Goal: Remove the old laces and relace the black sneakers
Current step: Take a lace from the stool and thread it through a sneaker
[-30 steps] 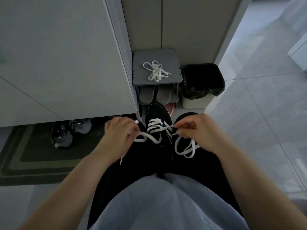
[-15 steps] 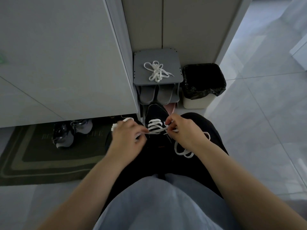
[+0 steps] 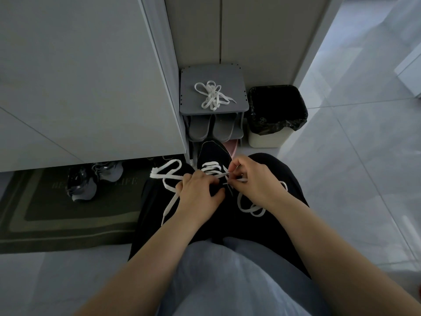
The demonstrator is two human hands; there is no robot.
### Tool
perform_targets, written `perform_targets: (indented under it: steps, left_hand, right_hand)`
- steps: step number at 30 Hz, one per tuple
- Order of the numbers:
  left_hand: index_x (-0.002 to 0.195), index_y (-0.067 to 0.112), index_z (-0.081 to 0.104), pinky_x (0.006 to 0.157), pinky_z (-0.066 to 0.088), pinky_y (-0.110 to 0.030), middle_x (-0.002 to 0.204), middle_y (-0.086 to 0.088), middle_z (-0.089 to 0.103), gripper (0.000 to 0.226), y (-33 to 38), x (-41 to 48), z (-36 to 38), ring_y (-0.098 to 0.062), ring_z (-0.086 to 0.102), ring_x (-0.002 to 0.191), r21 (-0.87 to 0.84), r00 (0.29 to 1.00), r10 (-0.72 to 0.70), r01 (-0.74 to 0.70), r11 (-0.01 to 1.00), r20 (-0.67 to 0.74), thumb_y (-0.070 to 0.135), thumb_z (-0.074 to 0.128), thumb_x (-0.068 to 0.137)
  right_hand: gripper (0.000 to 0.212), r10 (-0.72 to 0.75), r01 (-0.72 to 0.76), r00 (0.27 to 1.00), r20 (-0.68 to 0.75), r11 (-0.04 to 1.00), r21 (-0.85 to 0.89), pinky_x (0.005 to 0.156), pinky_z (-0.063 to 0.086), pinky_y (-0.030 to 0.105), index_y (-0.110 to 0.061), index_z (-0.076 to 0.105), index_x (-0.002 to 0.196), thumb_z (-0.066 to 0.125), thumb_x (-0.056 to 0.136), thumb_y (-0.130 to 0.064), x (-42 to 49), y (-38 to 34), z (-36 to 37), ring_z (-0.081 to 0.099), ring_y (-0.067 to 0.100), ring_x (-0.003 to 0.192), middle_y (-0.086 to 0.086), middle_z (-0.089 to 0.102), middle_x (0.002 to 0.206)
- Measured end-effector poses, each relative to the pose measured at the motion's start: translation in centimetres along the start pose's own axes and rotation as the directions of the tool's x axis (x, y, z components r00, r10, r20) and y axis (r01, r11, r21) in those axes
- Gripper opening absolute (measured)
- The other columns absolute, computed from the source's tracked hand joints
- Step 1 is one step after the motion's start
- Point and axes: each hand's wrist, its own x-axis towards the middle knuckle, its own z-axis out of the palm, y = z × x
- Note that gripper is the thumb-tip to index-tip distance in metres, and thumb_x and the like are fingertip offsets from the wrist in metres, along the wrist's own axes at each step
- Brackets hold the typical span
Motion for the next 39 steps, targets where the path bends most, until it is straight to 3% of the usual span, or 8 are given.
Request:
perform_targets:
  steps: [17, 23, 25, 27, 30, 32, 35, 39]
  left_hand:
    - [0.11, 0.029, 0.066, 0.095, 0.017, -0.027, 0.104, 0.009, 0.051, 0.023, -0.5, -0.3, 0.4, -0.015, 0.038, 0.106, 0.029, 0.991, 0.067, -0.064, 0.998, -0.115, 0.034, 0.056, 0.089]
    - [0.079, 0.021, 0.057, 0.09, 0.031, -0.018, 0.097, 0.02, 0.055, 0.01, -2.2, -1.6, -2.5, -0.006, 0.047, 0.106, -0.292, 0.994, 0.075, -0.094, 0.952, -0.075, 0.02, 0.059, 0.089]
    - [0.08, 0.012, 0.052, 0.089, 0.038, -0.018, 0.104, 0.016, 0.065, 0.014, -2.3, -2.4, -4.2, -0.002, 0.056, 0.107, -0.615, 1.0, 0.015, -0.001, 0.789, 0.017, 0.014, 0.05, 0.094]
    - [0.079, 0.008, 0.045, 0.095, 0.043, -0.03, 0.101, -0.001, 0.071, 0.02, -2.4, -3.0, -5.7, -0.013, 0.063, 0.106, -0.902, 0.998, -0.002, 0.057, 0.428, 0.062, 0.008, 0.037, 0.098]
    - [0.075, 0.007, 0.043, 0.081, 0.055, -0.035, 0.065, -0.007, 0.06, 0.027, -2.2, -3.0, -7.0, -0.017, 0.063, 0.067, -0.995, 0.995, -0.023, 0.094, -0.022, 0.095, 0.005, 0.029, 0.098]
    - [0.072, 0.01, 0.041, 0.061, 0.048, -0.03, 0.056, 0.0, 0.042, 0.028, -2.2, -2.5, -7.0, -0.012, 0.041, 0.051, -0.983, 0.985, -0.096, 0.153, 0.102, 0.143, 0.009, 0.033, 0.099]
    - [0.083, 0.019, 0.049, 0.059, 0.039, -0.025, 0.07, 0.005, 0.054, 0.015, -2.3, -1.6, -5.9, -0.01, 0.049, 0.06, -0.527, 0.99, -0.029, 0.098, 0.844, 0.138, 0.022, 0.044, 0.096]
    - [0.101, 0.023, 0.057, 0.067, 0.035, -0.019, 0.094, 0.007, 0.053, 0.014, -1.8, -1.5, -4.4, -0.007, 0.051, 0.086, -0.022, 0.972, 0.153, -0.152, 0.988, 0.176, 0.033, 0.054, 0.091]
  right_hand:
    - [0.017, -0.069, 0.05, 0.991, -0.114, 0.985, -0.164, 0.079, 0.052, 0.033, -0.02, 0.061, 0.104, 0.062, 0.088, -0.024, 1.1, -0.3, 0.6, 0.061, 0.013, 0.09, -0.006, 0.066, 0.097]
    - [0.02, 0.008, 0.061, 0.989, 0.147, 0.886, -0.459, 0.093, 0.038, 0.034, -0.024, 0.066, 0.103, 0.054, 0.092, -0.035, 2.4, -0.2, -1.1, 0.053, 0.018, 0.104, -0.005, 0.064, 0.103]
    - [0.015, 0.032, 0.006, 0.987, 0.158, 0.971, -0.237, 0.077, 0.044, 0.028, -0.023, 0.068, 0.09, 0.055, 0.092, -0.031, 2.4, -0.6, -2.0, 0.06, 0.008, 0.081, -0.01, 0.067, 0.079]
    - [0.018, 0.046, -0.043, 0.982, 0.182, 0.999, -0.016, 0.065, 0.041, 0.022, -0.025, 0.068, 0.077, 0.058, 0.091, -0.027, 2.2, -1.2, -3.0, 0.056, -0.001, 0.059, -0.013, 0.064, 0.061]
    - [0.022, 0.067, -0.078, 0.963, 0.262, 0.996, 0.032, 0.059, 0.038, 0.012, -0.025, 0.068, 0.072, 0.058, 0.092, -0.025, 1.5, -1.8, -4.4, 0.051, -0.005, 0.054, -0.008, 0.064, 0.061]
    - [0.018, 0.093, -0.084, 0.963, 0.252, 0.995, -0.044, 0.07, 0.043, 0.019, -0.021, 0.07, 0.077, 0.059, 0.091, -0.024, 1.3, -1.5, -5.1, 0.059, 0.005, 0.066, -0.005, 0.068, 0.069]
    - [0.011, 0.113, -0.088, 0.991, 0.067, 0.951, -0.297, 0.08, 0.048, 0.034, -0.02, 0.067, 0.089, 0.057, 0.091, -0.019, 1.2, -0.7, -5.4, 0.062, 0.018, 0.084, -0.005, 0.066, 0.083]
    - [0.02, 0.071, -0.142, 0.981, -0.181, 0.896, -0.421, 0.078, 0.048, 0.037, -0.023, 0.061, 0.1, 0.048, 0.089, -0.013, 1.0, -0.1, -4.4, 0.058, 0.028, 0.091, 0.005, 0.066, 0.097]
